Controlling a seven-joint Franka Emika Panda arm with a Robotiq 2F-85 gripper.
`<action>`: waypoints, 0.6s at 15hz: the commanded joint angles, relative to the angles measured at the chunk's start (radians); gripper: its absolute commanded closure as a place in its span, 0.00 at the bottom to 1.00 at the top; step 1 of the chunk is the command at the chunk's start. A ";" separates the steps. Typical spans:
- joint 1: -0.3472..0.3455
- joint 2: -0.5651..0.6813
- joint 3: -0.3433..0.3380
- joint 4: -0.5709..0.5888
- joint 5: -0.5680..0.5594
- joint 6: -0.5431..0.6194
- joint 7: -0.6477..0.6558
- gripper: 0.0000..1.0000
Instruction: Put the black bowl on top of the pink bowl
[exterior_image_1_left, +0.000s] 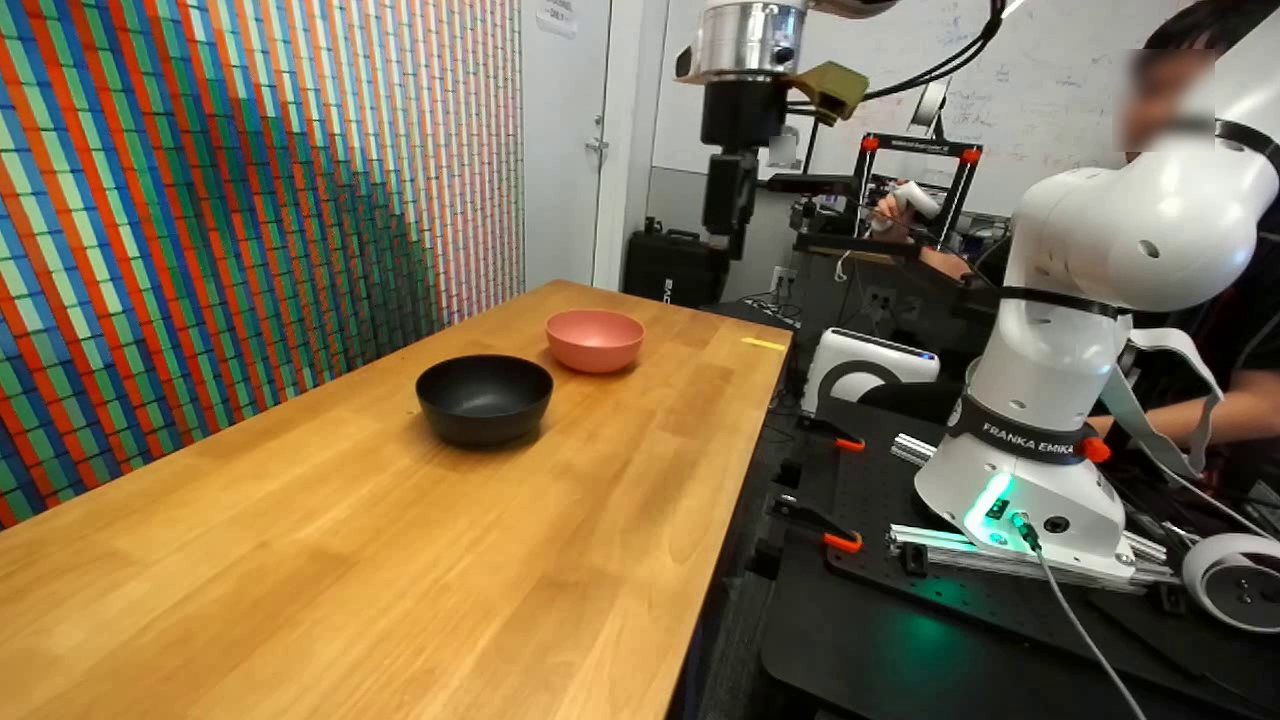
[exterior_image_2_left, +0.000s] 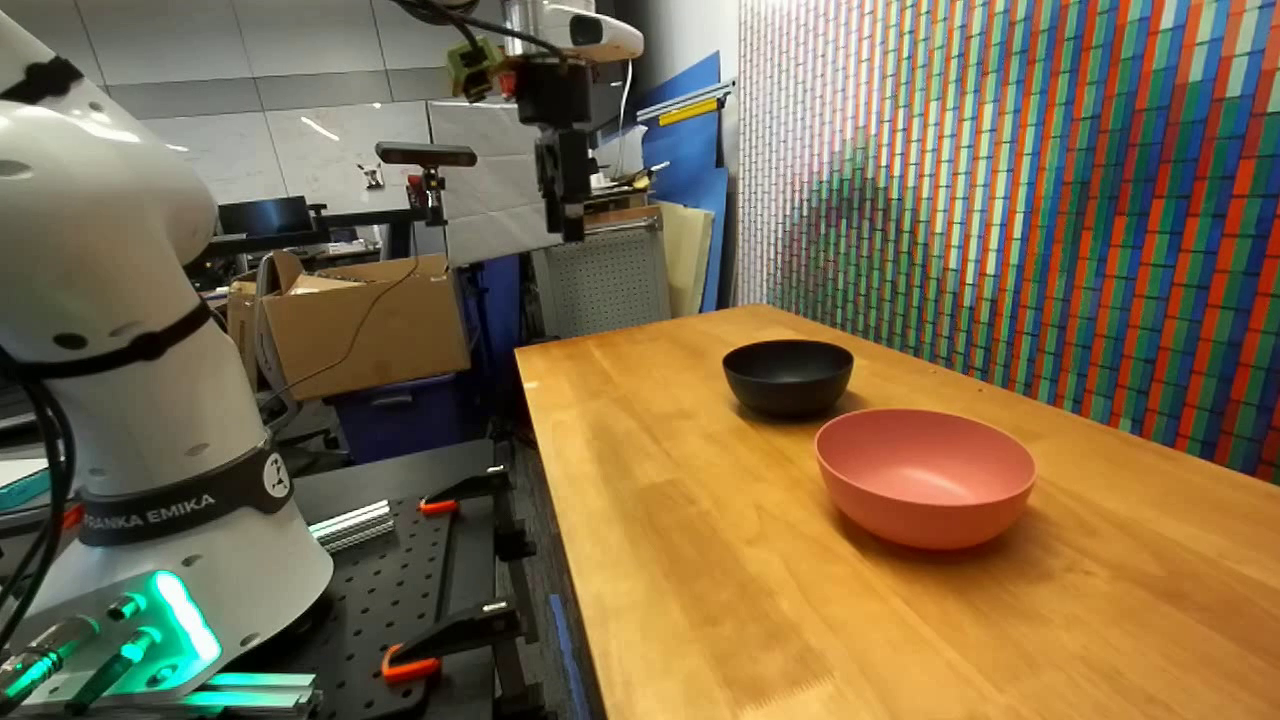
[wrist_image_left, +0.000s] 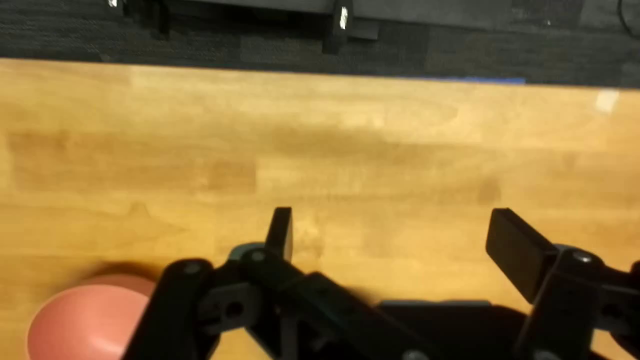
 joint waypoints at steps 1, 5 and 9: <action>-0.039 0.246 0.019 0.159 0.026 0.194 0.112 0.00; -0.042 0.487 0.030 0.314 -0.017 0.292 0.217 0.00; 0.003 0.733 0.032 0.484 -0.092 0.344 0.332 0.00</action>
